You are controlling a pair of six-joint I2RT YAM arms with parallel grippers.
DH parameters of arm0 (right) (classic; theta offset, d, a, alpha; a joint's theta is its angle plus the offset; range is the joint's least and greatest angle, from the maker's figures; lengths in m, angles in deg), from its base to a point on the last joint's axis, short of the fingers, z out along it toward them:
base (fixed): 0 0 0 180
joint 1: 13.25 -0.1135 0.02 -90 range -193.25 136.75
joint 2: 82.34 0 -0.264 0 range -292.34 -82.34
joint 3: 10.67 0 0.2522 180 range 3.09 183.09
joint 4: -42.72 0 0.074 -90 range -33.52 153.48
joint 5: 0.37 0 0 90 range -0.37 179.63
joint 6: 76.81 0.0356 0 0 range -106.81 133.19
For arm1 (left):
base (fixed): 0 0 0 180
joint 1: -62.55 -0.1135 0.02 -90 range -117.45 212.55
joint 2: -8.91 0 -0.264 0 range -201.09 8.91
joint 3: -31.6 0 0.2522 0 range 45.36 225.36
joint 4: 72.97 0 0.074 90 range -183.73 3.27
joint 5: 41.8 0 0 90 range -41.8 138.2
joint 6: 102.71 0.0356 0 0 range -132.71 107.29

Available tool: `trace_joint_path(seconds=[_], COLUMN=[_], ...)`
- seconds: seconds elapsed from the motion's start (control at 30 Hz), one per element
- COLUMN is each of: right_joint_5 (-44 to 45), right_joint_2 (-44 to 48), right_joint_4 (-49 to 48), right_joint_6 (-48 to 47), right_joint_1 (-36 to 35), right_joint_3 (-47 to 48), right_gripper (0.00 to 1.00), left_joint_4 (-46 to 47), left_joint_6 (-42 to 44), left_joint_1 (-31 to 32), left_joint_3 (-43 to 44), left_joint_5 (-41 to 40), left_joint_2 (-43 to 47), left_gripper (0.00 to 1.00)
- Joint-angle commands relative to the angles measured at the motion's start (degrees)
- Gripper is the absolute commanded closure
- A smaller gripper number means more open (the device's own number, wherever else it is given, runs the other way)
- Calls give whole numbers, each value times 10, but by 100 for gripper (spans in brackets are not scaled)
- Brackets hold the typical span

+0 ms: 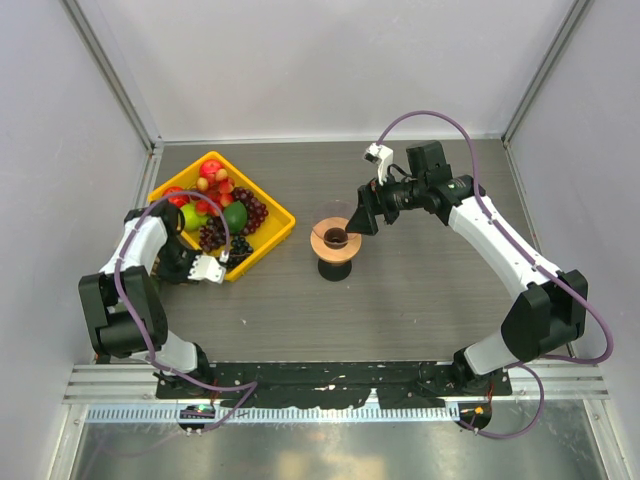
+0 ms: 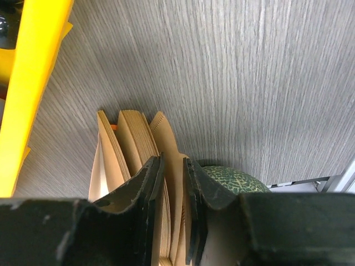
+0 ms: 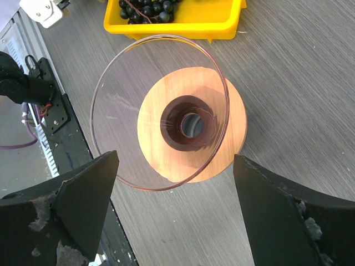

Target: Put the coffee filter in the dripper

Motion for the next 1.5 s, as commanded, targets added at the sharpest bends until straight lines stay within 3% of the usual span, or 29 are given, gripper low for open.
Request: trace_joint_path(seconds=[0.0, 0.17, 0.37, 0.57, 0.73, 1.13, 1.3, 1.47], right_joint_5=[-10, -9, -10, -9, -9, -8, -8, -9], right_joint_2=[0, 3, 5, 7, 9, 11, 12, 13], right_joint_4=[-21, -21, -20, -20, -26, -21, -21, -22], right_joint_6=[3, 3, 3, 3, 7, 4, 3, 4], right_joint_1=[-2, -2, -1, -2, -2, -2, -2, -2], right_joint_3=[17, 13, 12, 11, 4, 6, 4, 3], right_gripper=[9, 9, 9, 9, 9, 9, 9, 9], left_joint_4=[-19, -27, -25, -27, -14, 25, 21, -11], left_joint_6=[16, 16, 17, 16, 14, 10, 4, 1], left_joint_1=[0, 0, 0, 1, 0, 0, 0, 3], left_joint_3=[-5, -3, -9, -7, -9, -23, -19, -6], left_joint_5=[5, 4, -5, -10, -10, -23, -18, 9], left_joint_2=[17, 17, 19, 18, 21, 12, 11, 25], left_gripper=[74, 75, 65, 66, 75, 80, 100, 100])
